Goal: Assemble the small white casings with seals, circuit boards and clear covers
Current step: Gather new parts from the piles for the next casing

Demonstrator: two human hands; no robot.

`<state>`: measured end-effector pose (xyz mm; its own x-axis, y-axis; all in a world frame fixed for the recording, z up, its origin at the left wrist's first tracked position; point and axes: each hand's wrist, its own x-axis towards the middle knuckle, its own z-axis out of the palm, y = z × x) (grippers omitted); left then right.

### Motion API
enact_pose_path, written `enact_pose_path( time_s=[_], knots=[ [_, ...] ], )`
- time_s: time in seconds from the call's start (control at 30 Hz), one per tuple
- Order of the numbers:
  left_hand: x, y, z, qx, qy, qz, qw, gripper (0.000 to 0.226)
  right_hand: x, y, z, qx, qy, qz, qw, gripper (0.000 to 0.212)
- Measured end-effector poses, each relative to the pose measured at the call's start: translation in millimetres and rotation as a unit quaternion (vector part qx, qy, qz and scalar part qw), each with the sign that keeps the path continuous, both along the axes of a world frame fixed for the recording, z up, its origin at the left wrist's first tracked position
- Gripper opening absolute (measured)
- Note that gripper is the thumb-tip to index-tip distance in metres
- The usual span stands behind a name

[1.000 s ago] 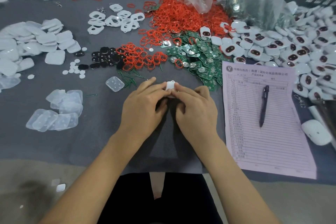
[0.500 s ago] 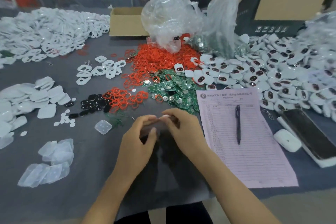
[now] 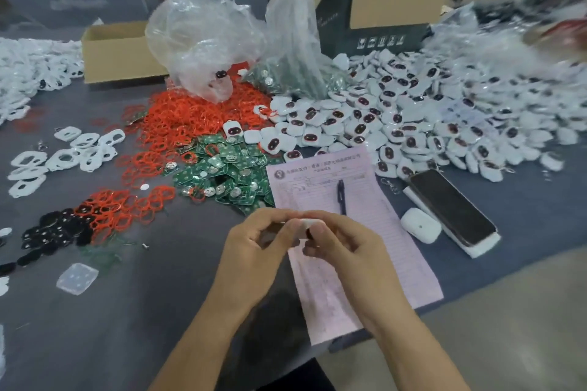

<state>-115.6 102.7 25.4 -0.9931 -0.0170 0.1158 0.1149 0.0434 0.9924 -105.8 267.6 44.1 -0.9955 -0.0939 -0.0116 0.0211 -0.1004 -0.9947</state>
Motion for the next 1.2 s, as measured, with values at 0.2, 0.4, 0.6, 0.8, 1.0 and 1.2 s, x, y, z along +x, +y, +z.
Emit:
enact_pose_path(
  time_s=[0.2,0.4,0.6,0.8,1.0,1.2],
  knots=[
    [-19,66,15,0.006,-0.003,-0.081,0.997,0.014,7,66,20,-0.006,-0.005,-0.093,0.996,0.013],
    [-21,118,23,0.068,-0.016,-0.103,0.992,0.031,18,102,42,0.234,0.271,-0.304,0.883,0.016],
    [-24,107,9,0.045,-0.054,-0.080,0.994,0.030,22,158,69,0.325,0.550,-0.439,0.631,0.054],
    [-27,79,0,0.050,-0.098,-0.035,0.993,0.022,-70,147,59,0.412,0.226,-0.461,0.752,0.025],
    [-25,50,-12,-0.006,-0.092,0.007,0.996,0.025,-52,91,-6,0.435,0.221,-0.340,0.804,0.012],
    [-6,6,-7,-0.117,-0.017,0.084,0.989,0.014,-43,4,-27,0.406,0.285,-0.230,0.837,0.008]
  ],
)
